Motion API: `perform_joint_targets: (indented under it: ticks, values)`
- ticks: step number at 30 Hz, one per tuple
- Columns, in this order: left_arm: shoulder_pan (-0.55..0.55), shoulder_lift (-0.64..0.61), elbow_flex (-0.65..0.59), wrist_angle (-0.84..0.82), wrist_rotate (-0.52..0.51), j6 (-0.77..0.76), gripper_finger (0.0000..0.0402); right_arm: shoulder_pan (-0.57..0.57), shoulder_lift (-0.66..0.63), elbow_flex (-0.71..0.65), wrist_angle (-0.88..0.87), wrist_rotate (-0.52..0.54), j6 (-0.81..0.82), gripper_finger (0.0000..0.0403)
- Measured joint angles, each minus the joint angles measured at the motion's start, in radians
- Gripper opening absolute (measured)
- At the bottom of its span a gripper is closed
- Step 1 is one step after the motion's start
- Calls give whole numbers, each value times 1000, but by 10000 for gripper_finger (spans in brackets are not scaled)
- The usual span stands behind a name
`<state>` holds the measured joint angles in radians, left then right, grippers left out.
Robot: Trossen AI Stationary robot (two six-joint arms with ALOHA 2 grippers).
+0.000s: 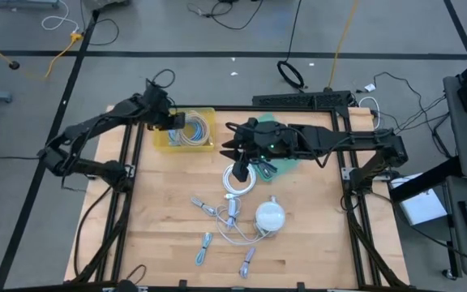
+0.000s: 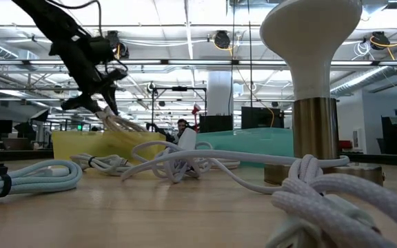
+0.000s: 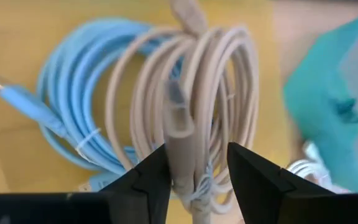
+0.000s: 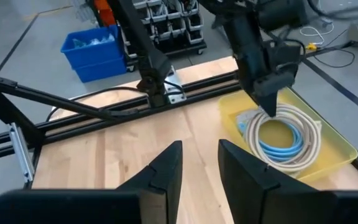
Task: Pick & Place USB Port
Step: Put the brown HDMI cable into the yellow bin, then put the white charger cable into the green bin
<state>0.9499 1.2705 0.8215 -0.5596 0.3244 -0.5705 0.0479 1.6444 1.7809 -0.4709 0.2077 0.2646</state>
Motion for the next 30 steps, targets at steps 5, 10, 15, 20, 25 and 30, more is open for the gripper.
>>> perform_joint_targets:
  ticks: [5, 10, 15, 20, 25, 30]
  values:
    - [88, -130, 0, -1, 47, -14, 158, 0, 0, 0, 0, 0, 0, 94]
    - [139, -273, 0, -26, 139, -27, 158, 0, 0, 0, -2, 0, -3, 95]
    - [35, -404, 0, -88, 385, 32, 159, -2, 0, 0, -27, 0, -16, 94]
    - [-228, -558, 0, -206, 363, 110, 159, -3, 0, 0, -92, 0, -16, 94]
    - [-556, -649, 1, -355, 97, 122, 159, -3, -2, 0, -152, 0, 9, 94]
    - [-866, -604, -6, -384, -130, 120, 159, -16, -17, 0, -183, 2, 34, 94]
